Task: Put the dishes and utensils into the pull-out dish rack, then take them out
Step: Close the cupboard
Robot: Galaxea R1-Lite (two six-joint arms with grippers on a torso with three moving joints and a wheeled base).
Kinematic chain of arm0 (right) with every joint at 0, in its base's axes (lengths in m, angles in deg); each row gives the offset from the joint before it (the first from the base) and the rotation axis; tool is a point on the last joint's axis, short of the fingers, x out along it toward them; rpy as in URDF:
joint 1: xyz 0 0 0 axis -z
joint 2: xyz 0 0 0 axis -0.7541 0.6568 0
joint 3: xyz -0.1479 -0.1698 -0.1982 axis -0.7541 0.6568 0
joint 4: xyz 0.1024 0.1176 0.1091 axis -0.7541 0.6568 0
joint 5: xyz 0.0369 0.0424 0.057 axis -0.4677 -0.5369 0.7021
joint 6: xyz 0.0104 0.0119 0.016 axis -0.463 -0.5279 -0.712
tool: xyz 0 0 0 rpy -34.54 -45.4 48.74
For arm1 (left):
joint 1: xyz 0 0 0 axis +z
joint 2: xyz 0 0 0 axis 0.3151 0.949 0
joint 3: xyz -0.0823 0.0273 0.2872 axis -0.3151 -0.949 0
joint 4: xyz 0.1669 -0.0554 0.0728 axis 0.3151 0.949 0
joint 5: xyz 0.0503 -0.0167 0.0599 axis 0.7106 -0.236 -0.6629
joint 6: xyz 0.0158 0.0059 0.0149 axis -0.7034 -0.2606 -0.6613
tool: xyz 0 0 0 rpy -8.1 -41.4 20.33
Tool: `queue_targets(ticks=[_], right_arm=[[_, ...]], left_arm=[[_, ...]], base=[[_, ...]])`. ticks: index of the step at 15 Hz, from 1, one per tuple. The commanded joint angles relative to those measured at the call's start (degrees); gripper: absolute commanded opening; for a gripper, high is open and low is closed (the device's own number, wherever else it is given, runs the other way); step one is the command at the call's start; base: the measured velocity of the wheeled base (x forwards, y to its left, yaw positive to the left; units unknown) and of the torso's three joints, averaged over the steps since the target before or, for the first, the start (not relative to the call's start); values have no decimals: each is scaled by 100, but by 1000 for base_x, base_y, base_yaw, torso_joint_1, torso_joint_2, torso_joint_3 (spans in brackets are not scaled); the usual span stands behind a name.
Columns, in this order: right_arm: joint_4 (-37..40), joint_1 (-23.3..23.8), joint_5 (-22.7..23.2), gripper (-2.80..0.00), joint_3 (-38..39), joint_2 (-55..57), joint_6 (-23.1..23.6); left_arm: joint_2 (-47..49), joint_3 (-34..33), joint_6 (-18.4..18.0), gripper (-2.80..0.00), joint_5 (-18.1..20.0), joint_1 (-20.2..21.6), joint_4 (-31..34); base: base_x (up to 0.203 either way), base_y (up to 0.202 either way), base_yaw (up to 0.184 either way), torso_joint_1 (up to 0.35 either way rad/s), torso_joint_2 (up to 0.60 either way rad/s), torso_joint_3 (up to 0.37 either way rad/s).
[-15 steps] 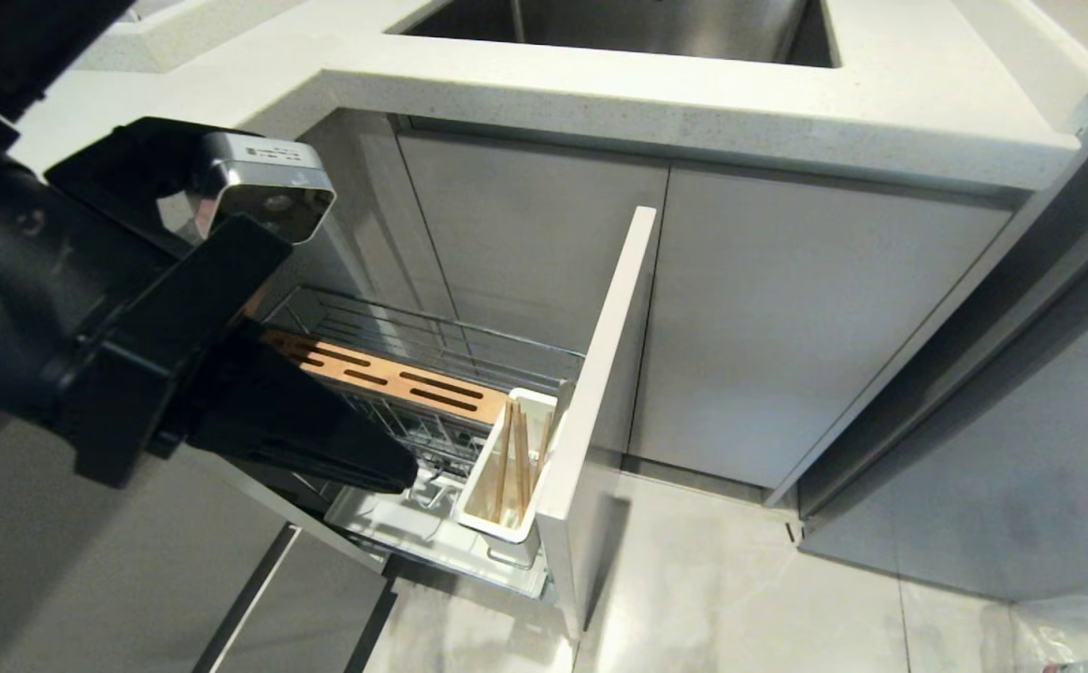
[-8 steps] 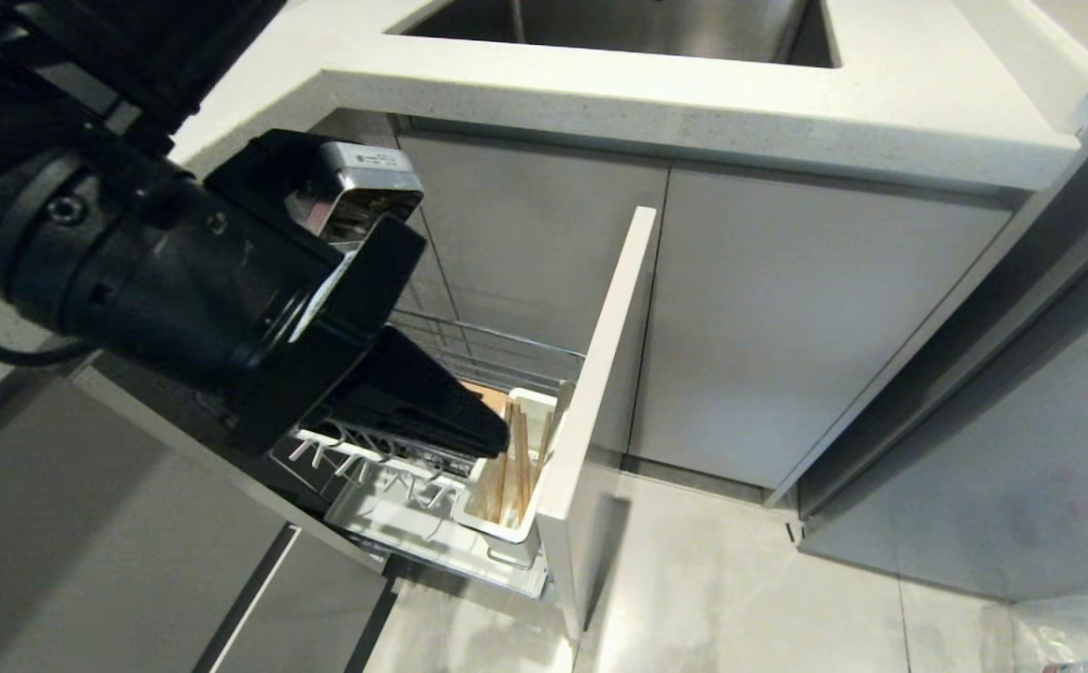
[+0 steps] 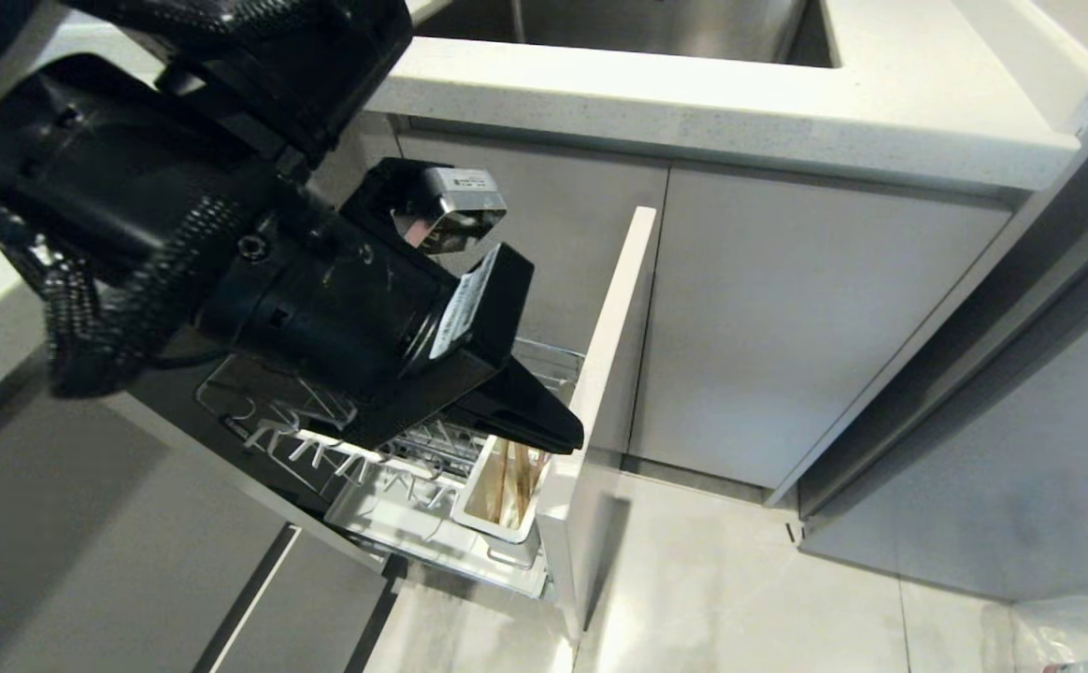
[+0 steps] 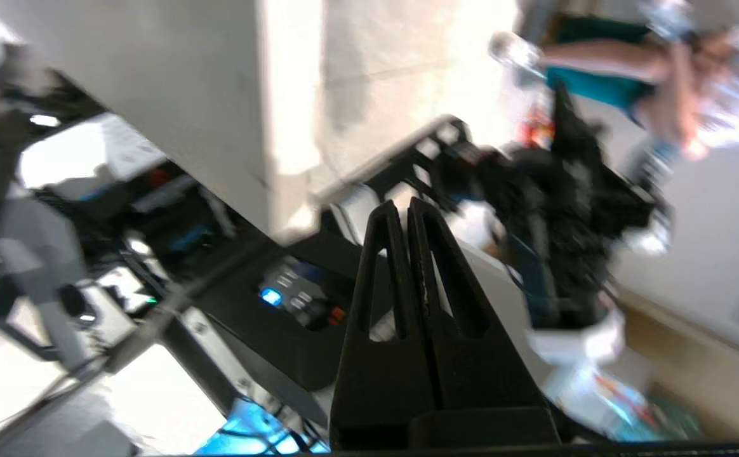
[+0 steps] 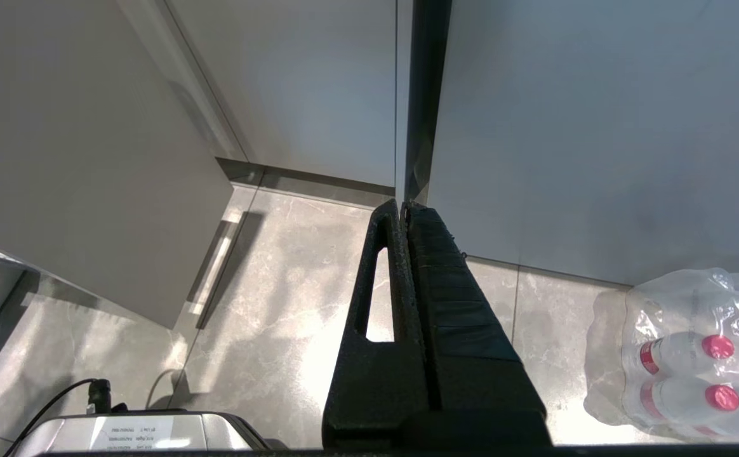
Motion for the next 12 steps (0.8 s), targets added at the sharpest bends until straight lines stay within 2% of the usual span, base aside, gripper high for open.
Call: queue_targets(ticks=[1, 5, 6, 12], right_arm=[[-1, -1, 0, -280, 9, 0, -5], [-1, -1, 0, -280, 9, 0, -5], [-1, -1, 0, -280, 9, 0, -5], [-1, -1, 0, -280, 9, 0, 4]], left_arm=[[165, -15, 31, -280, -202, -5, 22], [435, -33, 165, -280, -406, -10, -97], [431, -33, 248, -280, -407, -27, -149], [426, 2, 231, -280, -363, -272, -319]], base=[[0, 0, 0, 0, 0, 0], [0, 0, 0, 0, 0, 0], [0, 0, 0, 0, 0, 0], [0, 0, 0, 0, 0, 0]])
